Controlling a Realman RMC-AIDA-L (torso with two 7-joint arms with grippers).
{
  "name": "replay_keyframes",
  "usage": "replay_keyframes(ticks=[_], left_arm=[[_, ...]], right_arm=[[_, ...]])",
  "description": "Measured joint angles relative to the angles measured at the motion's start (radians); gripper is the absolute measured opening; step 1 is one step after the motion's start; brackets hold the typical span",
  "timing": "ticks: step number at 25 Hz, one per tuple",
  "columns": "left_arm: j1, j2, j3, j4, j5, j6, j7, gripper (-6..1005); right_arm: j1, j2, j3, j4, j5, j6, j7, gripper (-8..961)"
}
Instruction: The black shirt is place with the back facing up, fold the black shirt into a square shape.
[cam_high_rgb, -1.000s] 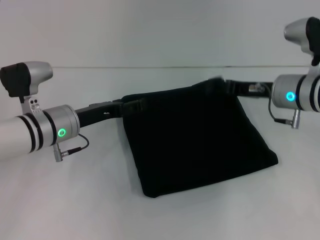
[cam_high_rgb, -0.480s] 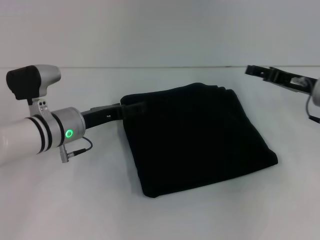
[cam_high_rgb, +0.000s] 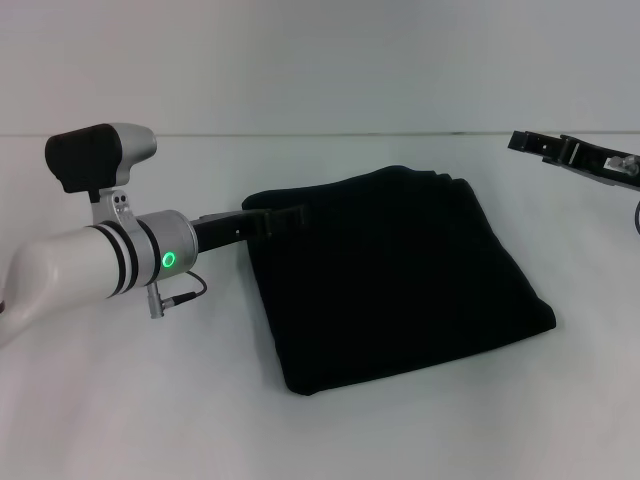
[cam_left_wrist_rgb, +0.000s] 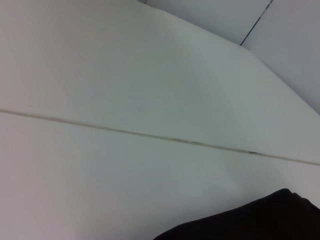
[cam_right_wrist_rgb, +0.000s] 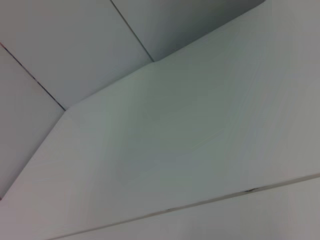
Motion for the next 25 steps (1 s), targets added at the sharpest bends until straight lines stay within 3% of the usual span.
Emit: replay_keyframes(ticks=[12, 25], left_arm=[[0.009, 0.011, 0.001, 0.029, 0.010, 0.005, -0.051, 928], [0.009, 0.005, 0.041, 0.013, 0.019, -0.004, -0.050, 895]], right_arm=[[-0.002, 0.000, 0.000, -0.008, -0.001, -0.006, -0.014, 729], [-0.001, 0.008, -0.001, -0.008, 0.001, -0.008, -0.014, 728]])
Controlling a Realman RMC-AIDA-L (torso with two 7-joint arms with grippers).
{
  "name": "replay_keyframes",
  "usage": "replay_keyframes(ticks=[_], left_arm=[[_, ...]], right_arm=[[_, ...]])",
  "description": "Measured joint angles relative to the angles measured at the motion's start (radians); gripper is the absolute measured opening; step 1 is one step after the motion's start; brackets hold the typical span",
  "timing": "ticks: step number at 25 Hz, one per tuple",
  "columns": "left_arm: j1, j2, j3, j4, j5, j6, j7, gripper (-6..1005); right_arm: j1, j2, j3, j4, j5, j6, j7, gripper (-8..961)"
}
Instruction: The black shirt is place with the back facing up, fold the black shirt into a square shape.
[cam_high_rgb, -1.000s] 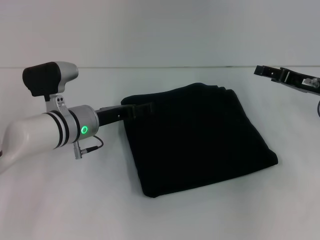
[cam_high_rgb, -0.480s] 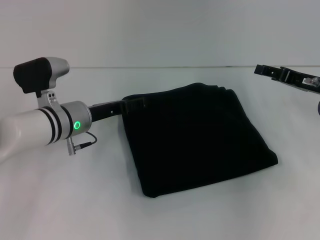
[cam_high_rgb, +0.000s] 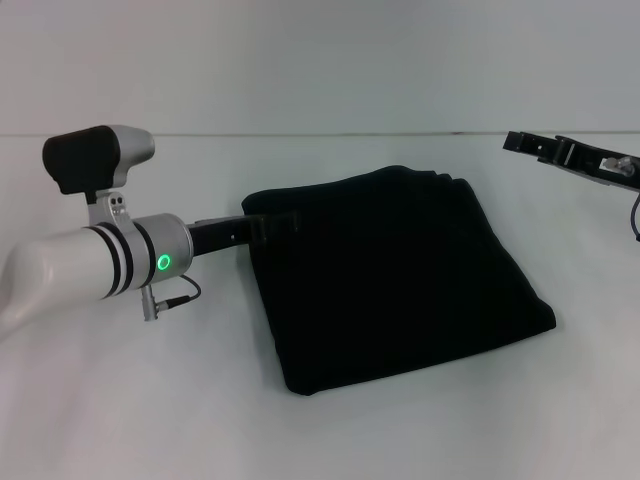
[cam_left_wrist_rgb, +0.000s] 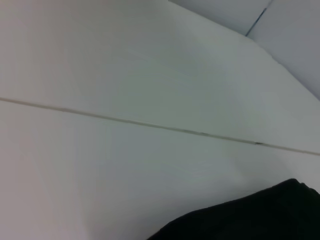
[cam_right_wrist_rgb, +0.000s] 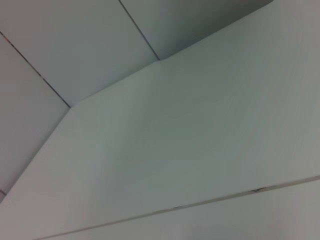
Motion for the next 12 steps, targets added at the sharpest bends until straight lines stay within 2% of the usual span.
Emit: replay_keyframes(ticks=[4, 12], left_arm=[[0.009, -0.003, -0.006, 0.022, -0.010, 0.003, 0.005, 770], [0.009, -0.002, -0.002, 0.024, -0.006, 0.007, 0.000, 596]], right_arm=[[0.000, 0.000, -0.002, 0.000, 0.001, -0.001, -0.001, 728], [0.001, 0.002, 0.001, 0.000, 0.002, -0.002, -0.011, 729]])
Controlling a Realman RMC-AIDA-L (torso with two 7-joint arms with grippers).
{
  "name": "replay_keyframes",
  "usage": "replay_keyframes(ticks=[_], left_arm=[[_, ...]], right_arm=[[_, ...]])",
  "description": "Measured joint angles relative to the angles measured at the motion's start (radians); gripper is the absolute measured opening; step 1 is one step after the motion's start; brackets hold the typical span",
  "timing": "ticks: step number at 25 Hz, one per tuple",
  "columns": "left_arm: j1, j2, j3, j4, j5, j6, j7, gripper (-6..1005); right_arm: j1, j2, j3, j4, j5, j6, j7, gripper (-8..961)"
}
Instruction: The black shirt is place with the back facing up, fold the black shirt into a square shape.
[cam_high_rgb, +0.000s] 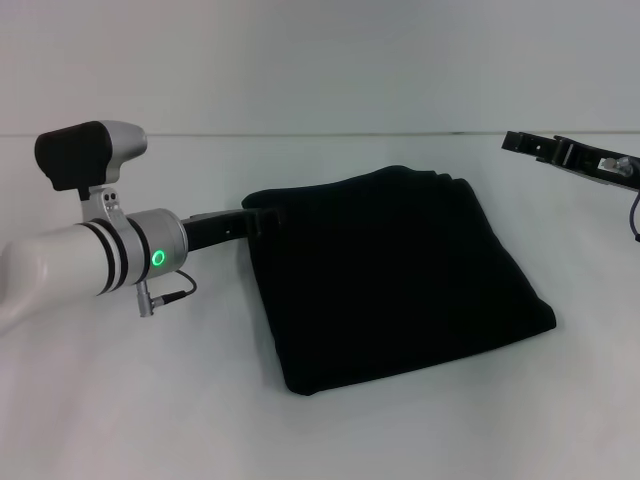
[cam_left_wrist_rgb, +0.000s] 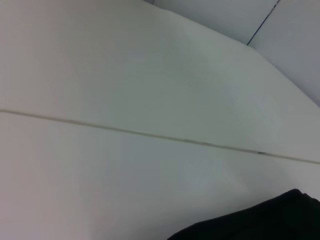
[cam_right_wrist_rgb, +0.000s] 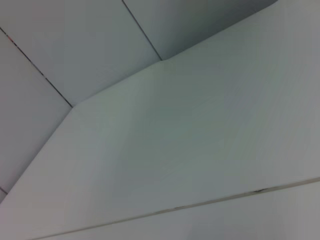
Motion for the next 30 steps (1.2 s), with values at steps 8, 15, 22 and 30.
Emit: replay_keyframes(ticks=[8, 15, 22, 30], left_arm=[[-0.001, 0.000, 0.004, -0.003, 0.002, -0.008, 0.000, 331], [-0.019, 0.005, 0.008, -0.002, 0.003, -0.008, 0.001, 55], [-0.058, 0.016, 0.035, -0.002, 0.003, -0.006, -0.001, 3], [-0.098, 0.036, 0.056, 0.004, 0.005, -0.009, -0.002, 18]], right_arm=[[-0.001, 0.003, 0.002, 0.000, 0.001, 0.000, -0.001, 689], [-0.003, 0.004, 0.002, 0.000, 0.001, 0.001, -0.001, 640], [-0.004, 0.006, 0.002, 0.003, 0.001, 0.001, -0.001, 640], [-0.010, 0.006, 0.002, 0.008, 0.000, 0.000, -0.001, 641]])
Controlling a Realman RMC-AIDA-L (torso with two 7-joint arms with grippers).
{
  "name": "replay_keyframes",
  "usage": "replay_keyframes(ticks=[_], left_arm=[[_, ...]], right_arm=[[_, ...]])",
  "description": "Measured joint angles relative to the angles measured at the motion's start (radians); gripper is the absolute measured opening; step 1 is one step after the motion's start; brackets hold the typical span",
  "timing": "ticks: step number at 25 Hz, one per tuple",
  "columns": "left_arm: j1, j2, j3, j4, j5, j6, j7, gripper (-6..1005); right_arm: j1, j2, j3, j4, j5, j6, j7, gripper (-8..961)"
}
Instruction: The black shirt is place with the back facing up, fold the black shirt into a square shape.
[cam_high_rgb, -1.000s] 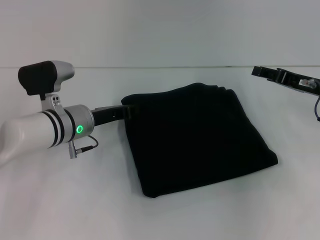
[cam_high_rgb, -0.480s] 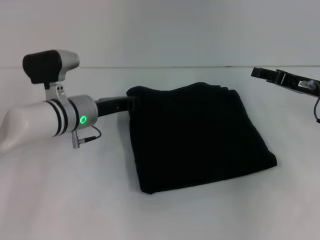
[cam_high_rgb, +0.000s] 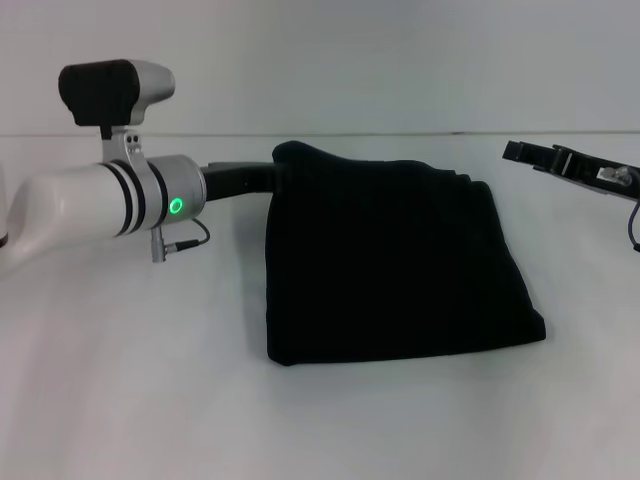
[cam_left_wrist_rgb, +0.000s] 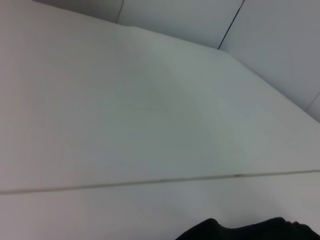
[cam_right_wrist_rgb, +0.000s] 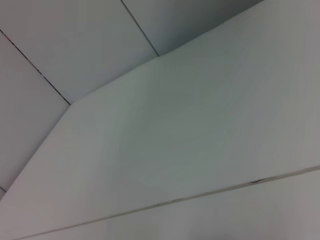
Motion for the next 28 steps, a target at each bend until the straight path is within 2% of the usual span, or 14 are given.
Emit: replay_keyframes(ticks=[9, 13, 16, 19, 21, 25, 28], left_arm=[[-0.008, 0.005, 0.025, 0.021, 0.002, -0.005, 0.005, 91], [0.014, 0.003, 0.024, 0.061, 0.002, -0.009, 0.005, 123], [0.041, 0.011, 0.015, 0.097, -0.003, -0.003, -0.005, 148], [0.081, 0.013, 0.017, 0.162, -0.007, 0.027, -0.038, 172], [0.117, 0.010, 0.017, 0.219, -0.007, 0.088, -0.058, 228], [0.184, 0.001, 0.016, 0.327, -0.007, 0.353, -0.044, 339], [0.208, -0.002, 0.015, 0.350, -0.008, 0.532, 0.022, 436]], right_arm=[[0.000, 0.000, 0.000, -0.004, 0.001, -0.008, 0.000, 648], [0.000, -0.001, 0.002, -0.010, 0.002, -0.030, -0.016, 655], [0.000, -0.003, 0.019, -0.017, 0.004, -0.055, -0.049, 660], [-0.001, -0.006, 0.066, -0.030, 0.004, -0.096, -0.110, 666], [-0.005, -0.007, 0.098, -0.043, 0.004, -0.128, -0.158, 669], [-0.032, -0.003, 0.140, -0.104, 0.004, -0.265, -0.324, 676], [-0.053, -0.011, 0.121, -0.145, -0.019, -0.392, -0.413, 778]])
